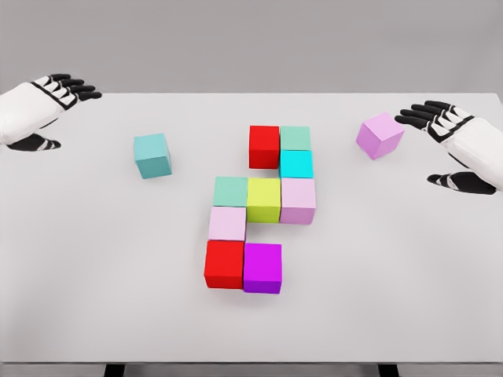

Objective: Assemble the squares on the desktop into the number 2

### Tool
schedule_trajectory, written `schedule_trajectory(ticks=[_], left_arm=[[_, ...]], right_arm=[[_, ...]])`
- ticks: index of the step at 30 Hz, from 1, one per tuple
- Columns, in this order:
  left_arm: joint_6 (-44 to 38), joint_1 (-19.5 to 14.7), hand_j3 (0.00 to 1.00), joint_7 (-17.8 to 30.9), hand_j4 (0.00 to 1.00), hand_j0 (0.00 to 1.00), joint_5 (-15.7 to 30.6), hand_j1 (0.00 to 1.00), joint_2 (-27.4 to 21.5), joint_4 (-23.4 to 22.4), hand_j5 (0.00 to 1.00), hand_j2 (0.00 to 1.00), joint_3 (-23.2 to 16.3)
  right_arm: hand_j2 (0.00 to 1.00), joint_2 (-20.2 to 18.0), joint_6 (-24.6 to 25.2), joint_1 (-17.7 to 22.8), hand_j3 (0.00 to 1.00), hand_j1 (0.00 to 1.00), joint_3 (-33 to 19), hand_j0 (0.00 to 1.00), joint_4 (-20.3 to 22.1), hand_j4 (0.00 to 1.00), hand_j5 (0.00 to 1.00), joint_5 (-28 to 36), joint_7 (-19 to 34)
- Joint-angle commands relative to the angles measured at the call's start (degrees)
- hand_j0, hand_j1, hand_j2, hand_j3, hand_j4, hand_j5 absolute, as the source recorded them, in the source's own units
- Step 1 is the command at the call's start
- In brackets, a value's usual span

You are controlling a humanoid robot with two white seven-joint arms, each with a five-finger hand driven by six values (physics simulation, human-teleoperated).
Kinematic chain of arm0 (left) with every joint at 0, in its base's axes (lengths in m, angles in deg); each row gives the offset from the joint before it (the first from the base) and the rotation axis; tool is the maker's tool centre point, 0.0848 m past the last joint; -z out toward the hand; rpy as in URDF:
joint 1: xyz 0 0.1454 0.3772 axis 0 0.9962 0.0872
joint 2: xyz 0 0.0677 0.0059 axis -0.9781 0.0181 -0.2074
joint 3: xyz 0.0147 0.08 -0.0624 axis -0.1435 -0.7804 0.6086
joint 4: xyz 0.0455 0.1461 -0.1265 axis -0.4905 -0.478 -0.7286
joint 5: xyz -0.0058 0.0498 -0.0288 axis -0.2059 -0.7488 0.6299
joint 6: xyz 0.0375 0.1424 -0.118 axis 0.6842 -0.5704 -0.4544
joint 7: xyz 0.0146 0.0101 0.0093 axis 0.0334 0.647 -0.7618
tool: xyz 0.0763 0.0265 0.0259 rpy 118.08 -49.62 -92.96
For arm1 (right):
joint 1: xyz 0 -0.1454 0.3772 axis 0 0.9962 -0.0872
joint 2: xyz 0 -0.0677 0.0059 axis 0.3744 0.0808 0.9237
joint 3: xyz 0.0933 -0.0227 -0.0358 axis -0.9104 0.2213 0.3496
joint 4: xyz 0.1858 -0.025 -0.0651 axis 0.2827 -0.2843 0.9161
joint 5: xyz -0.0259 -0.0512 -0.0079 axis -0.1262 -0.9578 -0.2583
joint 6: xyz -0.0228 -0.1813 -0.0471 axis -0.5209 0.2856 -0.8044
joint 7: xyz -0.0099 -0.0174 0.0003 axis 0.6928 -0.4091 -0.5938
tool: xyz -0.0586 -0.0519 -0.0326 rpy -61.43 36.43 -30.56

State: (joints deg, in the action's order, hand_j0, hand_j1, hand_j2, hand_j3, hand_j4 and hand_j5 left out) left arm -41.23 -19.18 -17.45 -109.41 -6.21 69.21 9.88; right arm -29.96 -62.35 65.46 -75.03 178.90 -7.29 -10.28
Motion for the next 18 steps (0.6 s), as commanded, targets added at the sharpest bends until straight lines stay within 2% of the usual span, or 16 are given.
schedule_trajectory(ticks=[1,5,6,7,9,10,11,12,13,14,15,16,18], left_arm=[[0.0,0.0,1.0,-0.03,1.0,1.0,0.43,1.0,0.25,-0.01,1.0,1.0,-1.2],[0.0,0.09,1.0,-0.11,1.0,1.0,0.86,1.0,0.16,0.16,1.0,1.0,-1.28],[0.0,0.09,1.0,-0.11,1.0,1.0,0.95,1.0,0.16,0.16,1.0,1.0,-1.9],[0.0,-0.09,1.0,-0.11,1.0,1.0,1.04,1.0,0.07,0.16,1.0,1.0,-2.78],[0.0,-0.88,1.0,-0.11,1.0,1.0,1.39,1.0,-0.02,0.08,1.0,1.0,-3.92],[0.0,-1.84,1.0,-0.11,1.0,1.0,2.53,1.0,-0.19,-0.19,1.0,1.0,-5.68],[0.0,-3.25,1.0,-0.11,1.0,1.0,2.62,1.0,-0.19,-0.36,1.0,1.0,-7.43],[0.0,-5.27,1.0,-0.11,1.0,1.0,2.62,1.0,-0.19,-0.45,1.0,1.0,-10.33],[0.0,-6.59,1.0,-0.2,1.0,1.0,2.71,1.0,-0.19,-0.89,1.0,1.0,-11.92],[0.0,-7.91,1.0,-0.2,1.0,1.0,2.8,1.0,-0.19,-1.94,1.0,1.0,-13.41],[0.0,-8.52,1.0,-0.2,1.0,1.0,2.97,1.0,-0.19,-2.38,1.0,1.0,-14.03],[0.0,-10.02,1.0,-0.29,1.0,1.0,4.29,1.0,-0.37,-3.17,1.0,1.0,-16.4],[0.0,-12.92,1.0,-0.29,1.0,1.0,5.87,1.0,-0.37,-4.58,1.0,1.0,-20.62]], right_arm=[[1.0,-0.57,0.1,0.0,1.0,1.0,-0.03,1.0,0.06,1.0,1.0,-1.15,-0.12],[1.0,-1.01,0.1,0.79,1.0,1.0,1.54,1.0,-0.21,1.0,1.0,-0.63,-0.03],[1.0,-3.55,0.1,0.7,1.0,1.0,3.39,1.0,-0.03,1.0,1.0,-0.63,-0.29],[1.0,-7.68,0.1,0.62,1.0,1.0,5.76,1.0,-0.03,1.0,1.0,0.34,-1.08],[1.0,-13.13,0.1,-0.26,1.0,1.0,9.89,1.0,-0.56,1.0,1.0,4.29,-4.07],[1.0,-16.21,0.1,-2.28,1.0,1.0,11.74,1.0,-0.73,1.0,1.0,4.65,-3.81],[1.0,-17.27,0.1,-5.7,1.0,1.0,13.58,1.0,-1.0,1.0,1.0,4.56,-3.55],[1.0,-18.24,0.1,-10.62,1.0,1.0,17.62,1.0,-2.84,1.0,1.0,4.47,-3.28],[1.0,-19.29,0.1,-14.14,1.0,1.0,21.22,1.0,-4.42,1.0,1.0,4.47,-3.2],[1.0,-20.44,0.1,-19.5,1.0,1.0,26.67,1.0,-6.53,1.0,1.0,4.38,-2.67],[1.0,-20.79,0.1,-22.31,1.0,1.0,29.57,1.0,-7.58,1.0,1.0,4.47,-2.41],[1.0,-20.26,0.1,-29.08,1.0,1.0,35.99,1.0,-11.01,1.0,1.0,4.38,-2.05],[1.0,-18.51,0.1,-35.33,1.0,1.0,41.88,1.0,-16.28,1.0,1.0,4.47,2.77]])
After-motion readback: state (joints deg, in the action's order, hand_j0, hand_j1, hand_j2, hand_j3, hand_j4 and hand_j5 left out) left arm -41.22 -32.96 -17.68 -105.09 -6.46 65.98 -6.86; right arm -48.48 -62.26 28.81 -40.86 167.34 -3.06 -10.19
